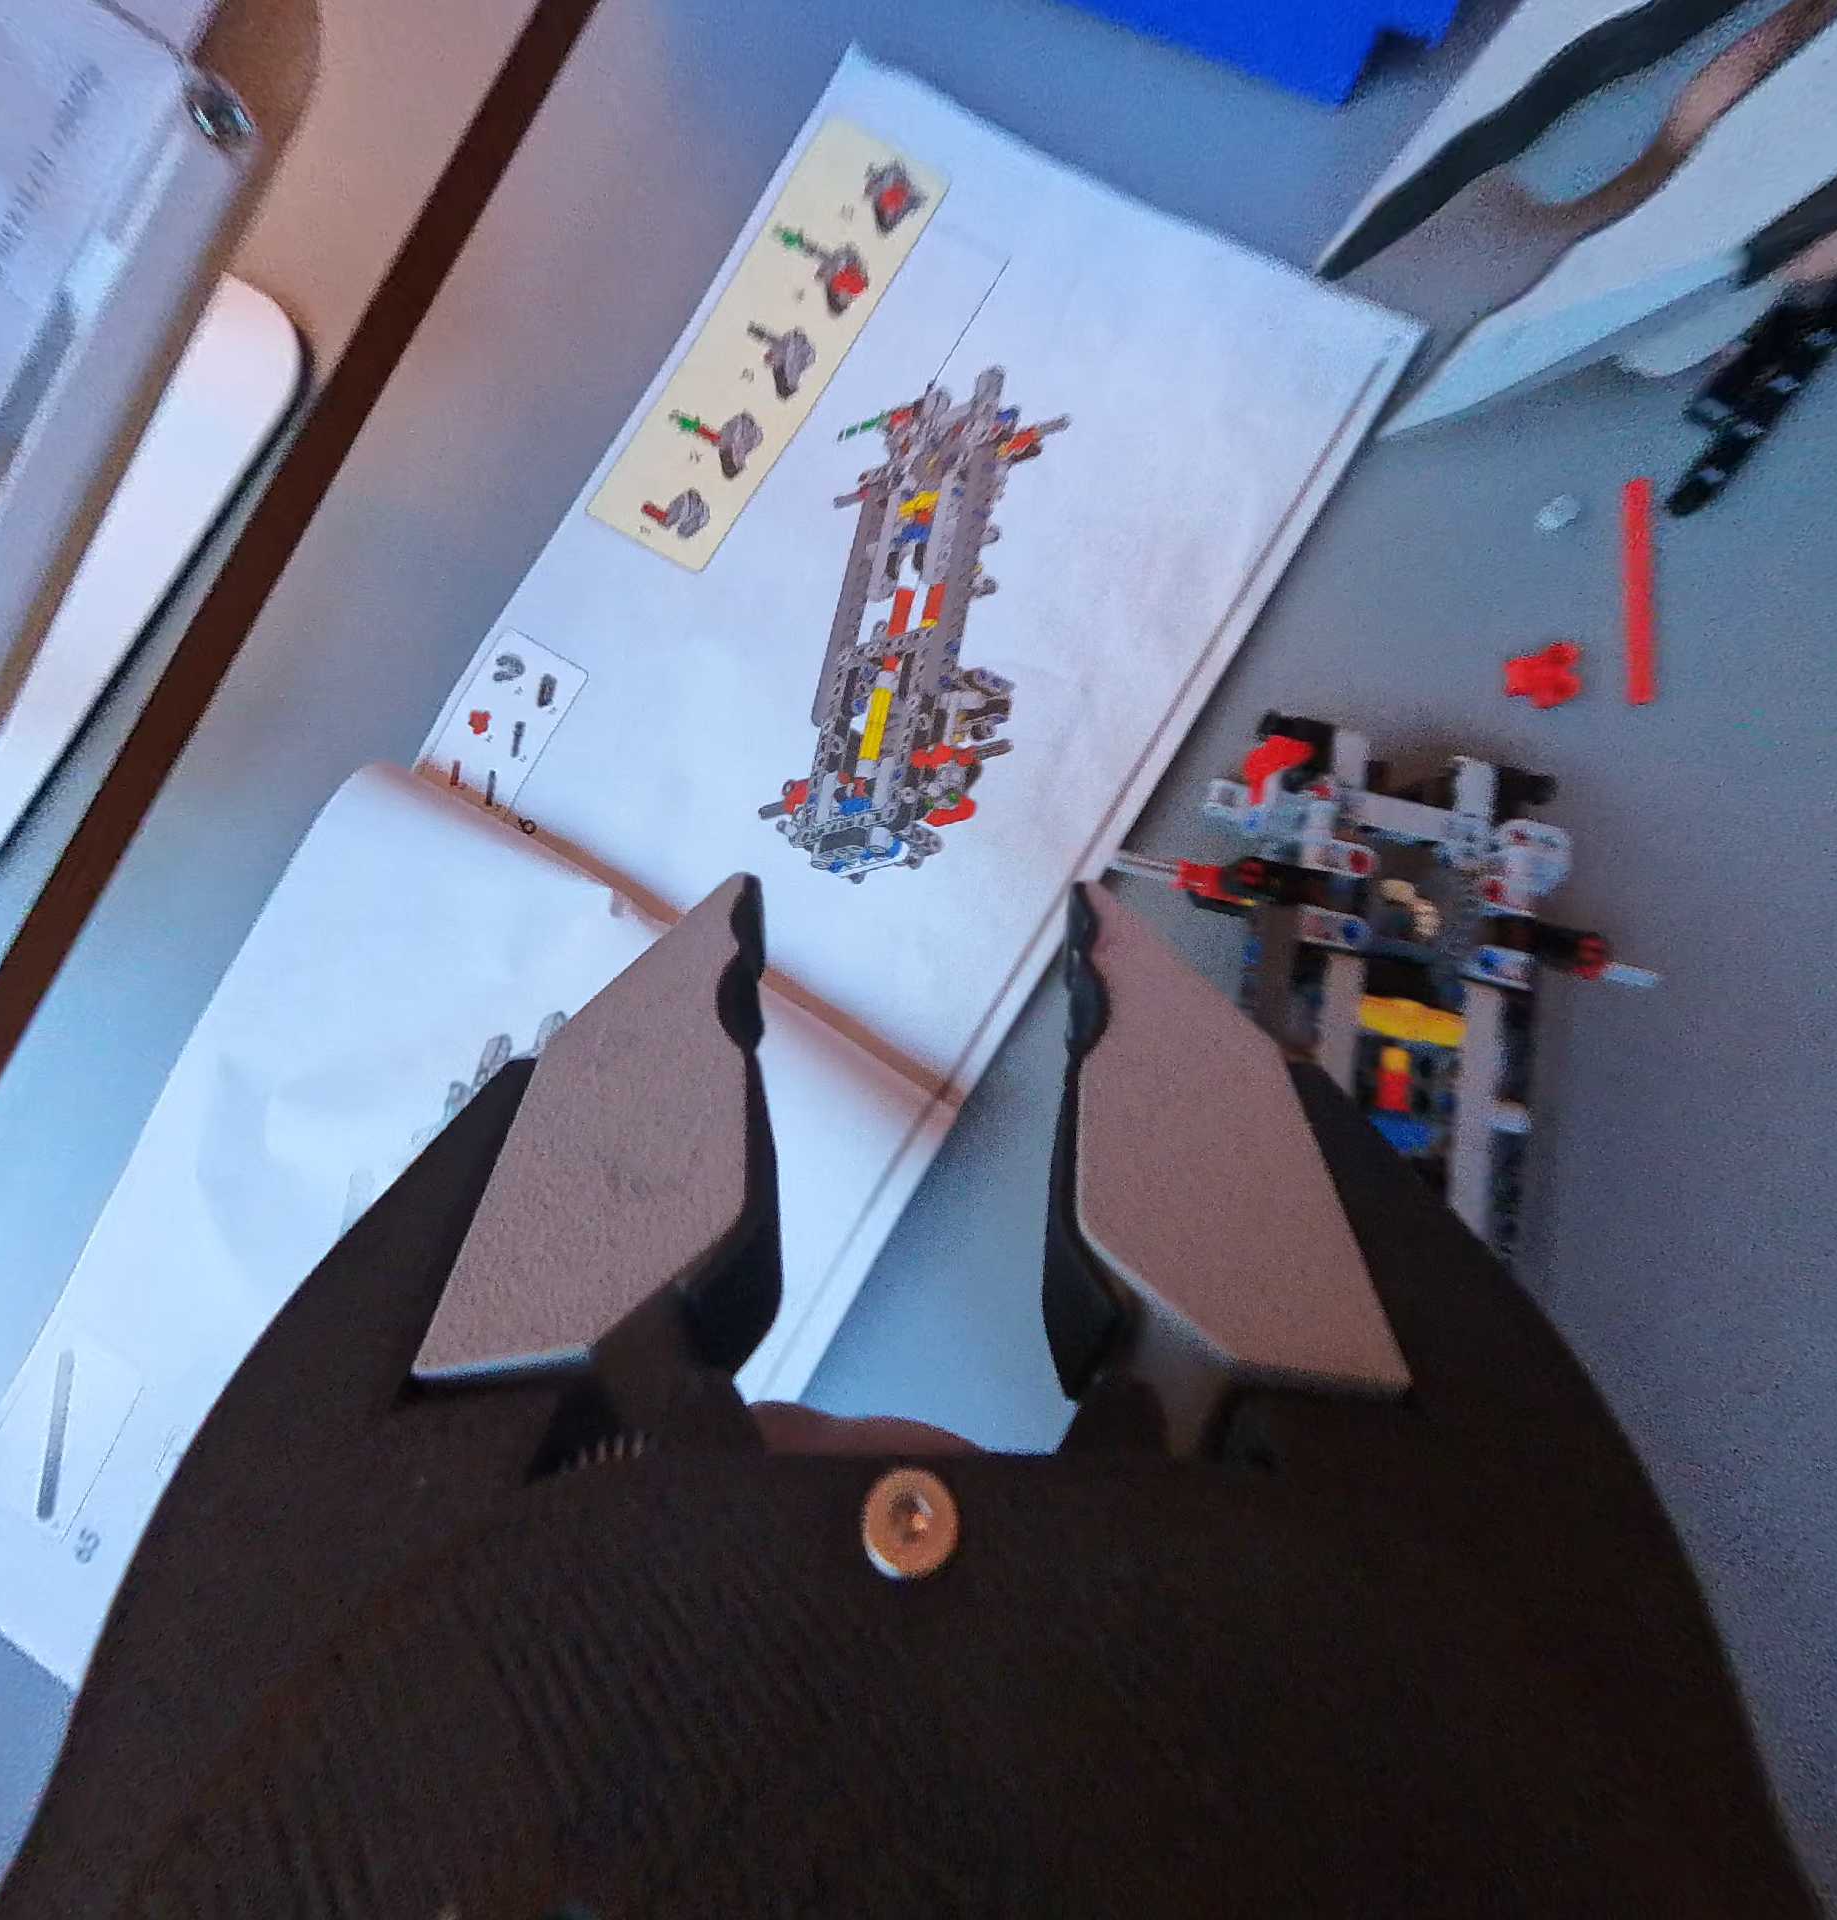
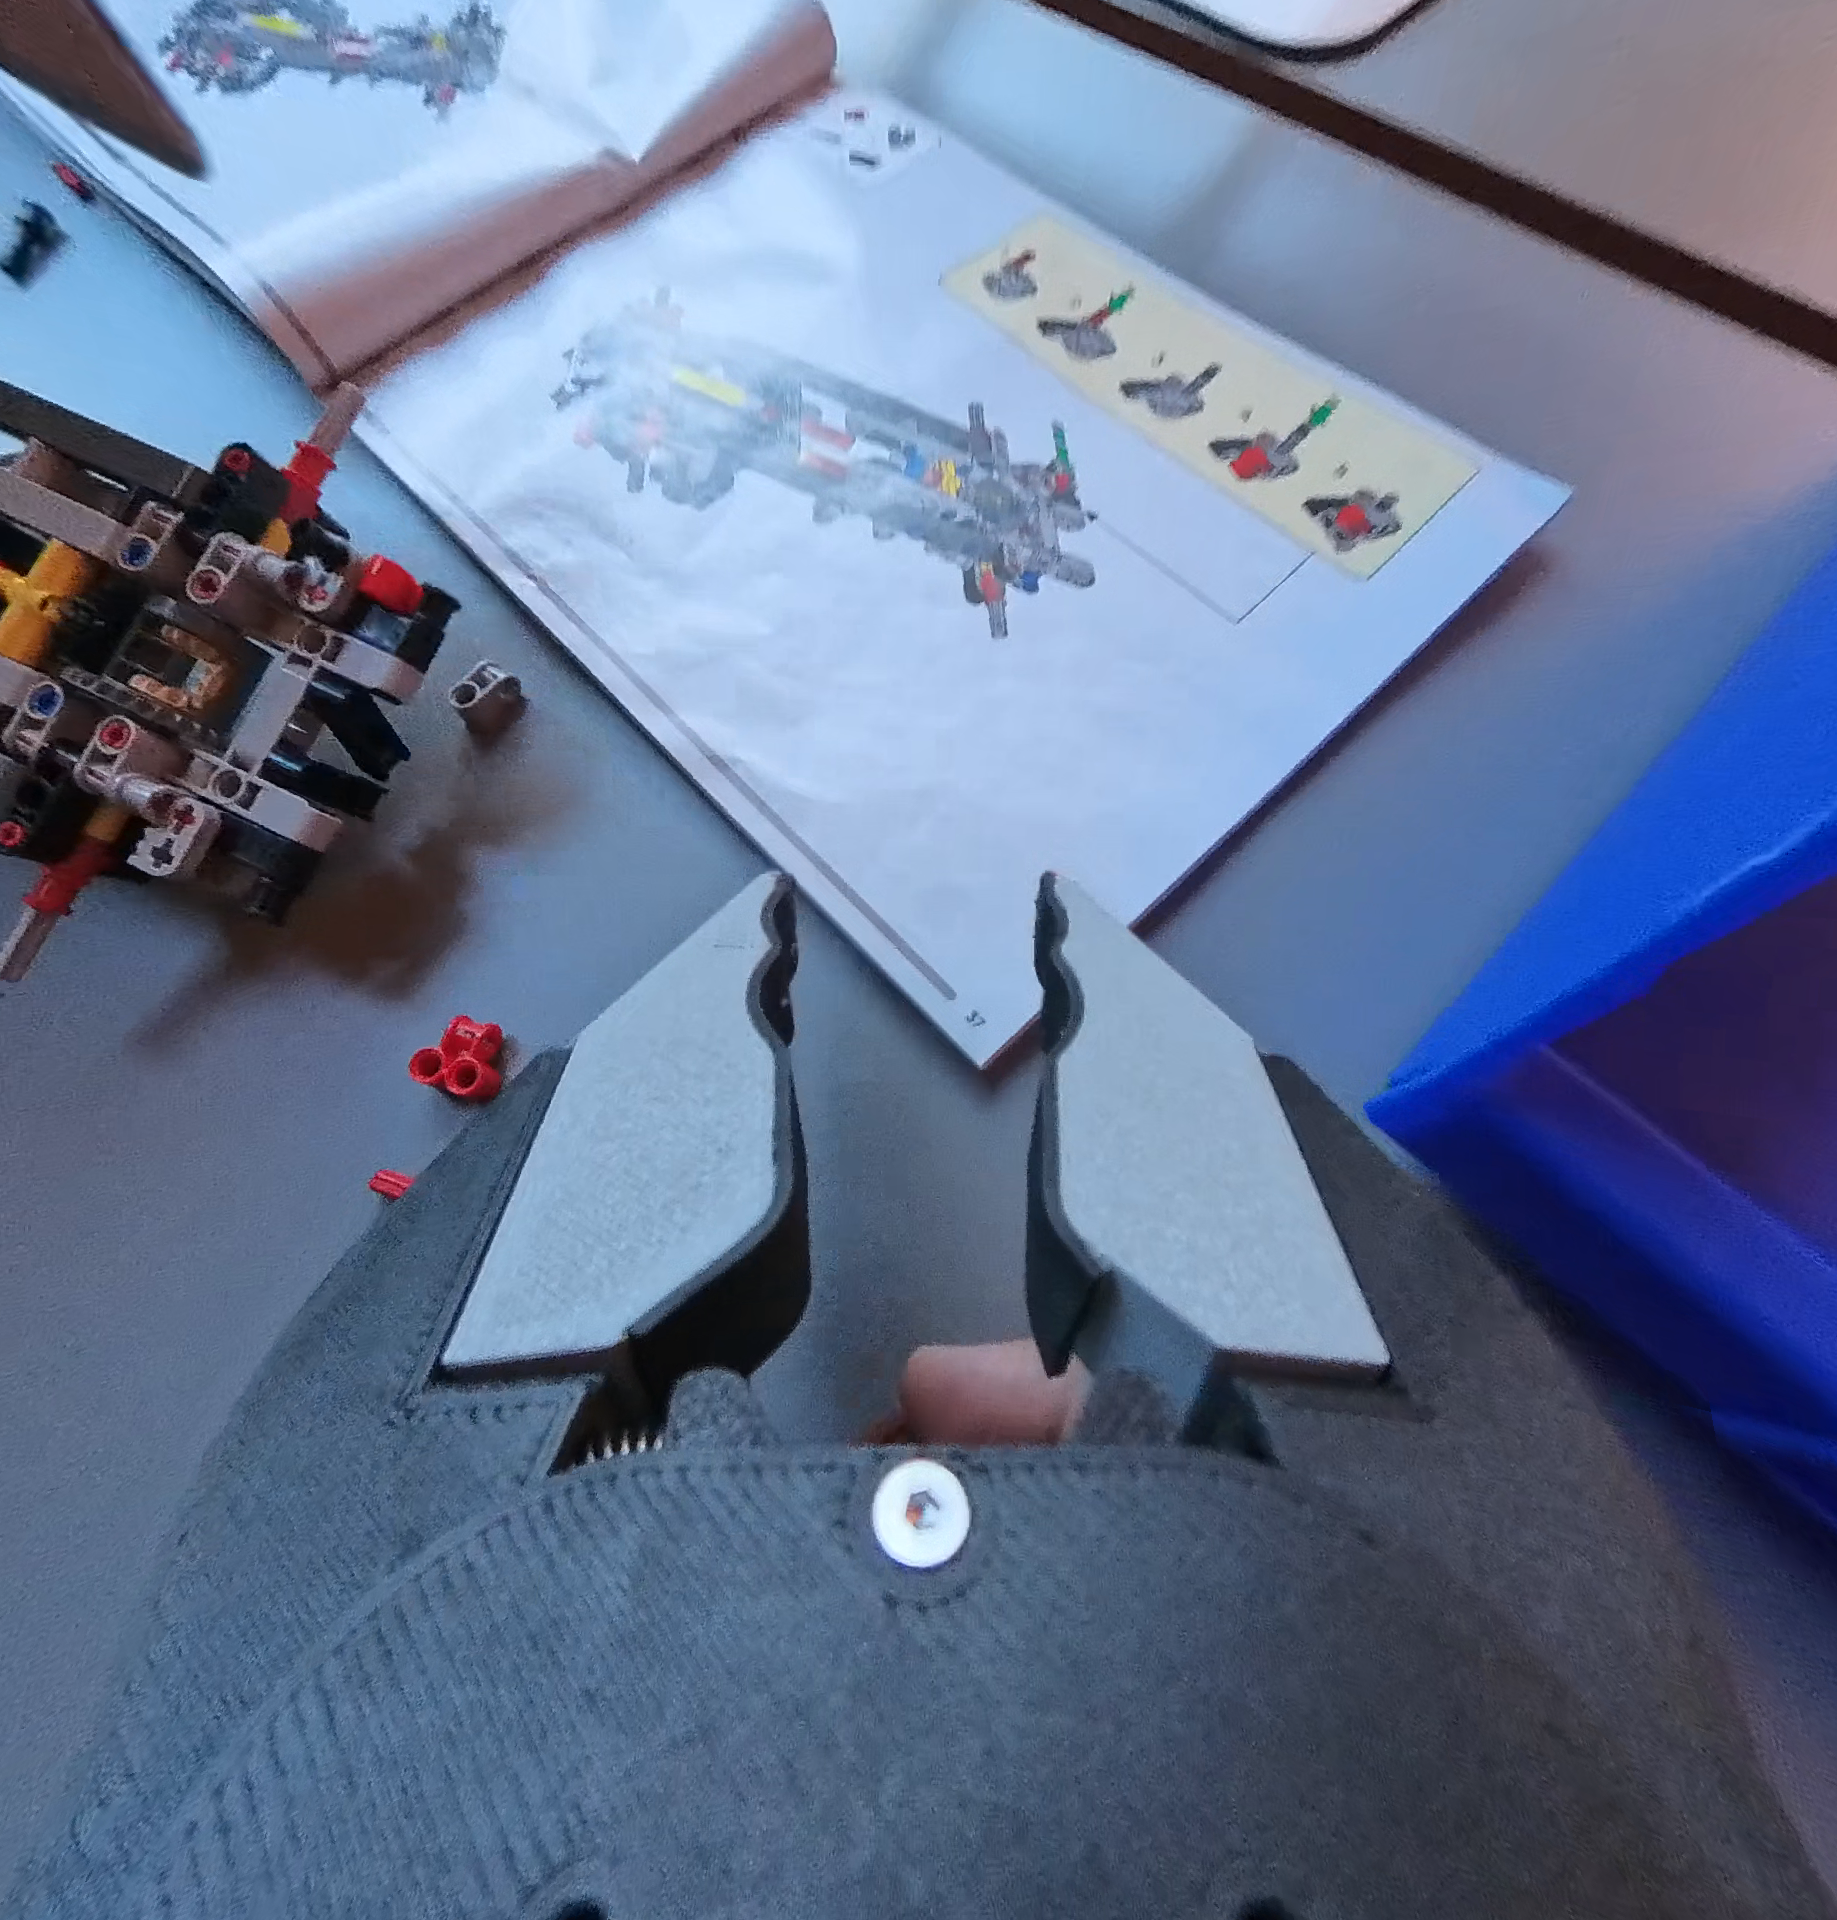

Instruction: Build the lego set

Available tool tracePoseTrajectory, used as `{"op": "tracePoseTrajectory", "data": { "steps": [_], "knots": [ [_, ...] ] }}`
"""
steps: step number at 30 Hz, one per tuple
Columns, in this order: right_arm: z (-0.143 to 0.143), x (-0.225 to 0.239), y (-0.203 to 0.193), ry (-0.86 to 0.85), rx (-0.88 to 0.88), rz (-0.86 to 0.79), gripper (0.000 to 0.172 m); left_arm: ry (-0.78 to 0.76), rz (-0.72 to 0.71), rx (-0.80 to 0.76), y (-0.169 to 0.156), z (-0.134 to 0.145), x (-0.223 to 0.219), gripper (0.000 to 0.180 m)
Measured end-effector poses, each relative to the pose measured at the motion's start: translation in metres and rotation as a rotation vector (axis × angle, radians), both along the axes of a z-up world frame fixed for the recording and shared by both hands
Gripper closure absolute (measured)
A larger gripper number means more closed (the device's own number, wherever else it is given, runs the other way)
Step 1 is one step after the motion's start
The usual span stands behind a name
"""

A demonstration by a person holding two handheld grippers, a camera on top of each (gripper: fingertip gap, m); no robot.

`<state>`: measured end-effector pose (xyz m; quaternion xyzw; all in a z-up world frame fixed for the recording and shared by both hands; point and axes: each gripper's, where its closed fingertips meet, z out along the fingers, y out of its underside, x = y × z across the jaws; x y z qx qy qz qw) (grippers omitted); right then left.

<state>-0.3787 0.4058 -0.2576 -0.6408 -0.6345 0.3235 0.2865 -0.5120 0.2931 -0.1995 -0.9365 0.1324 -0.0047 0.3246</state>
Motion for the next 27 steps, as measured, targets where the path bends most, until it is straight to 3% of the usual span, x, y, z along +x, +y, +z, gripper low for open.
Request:
{"op": "tracePoseTrajectory", "data": {
  "steps": [6,11,27],
  "knots": [
    [-0.009,-0.006,0.008,-0.092,0.064,0.021,0.123,-0.044,0.006,-0.131,0.02,-0.045,-0.013,0.125],
    [-0.016,-0.011,0.004,-0.147,0.044,0.064,0.129,-0.055,0.018,-0.205,0.012,-0.07,-0.018,0.127],
    [-0.015,-0.049,-0.008,-0.134,0.012,0.121,0.14,-0.067,0.004,-0.122,0.014,-0.071,-0.019,0.13]
  ]
}}
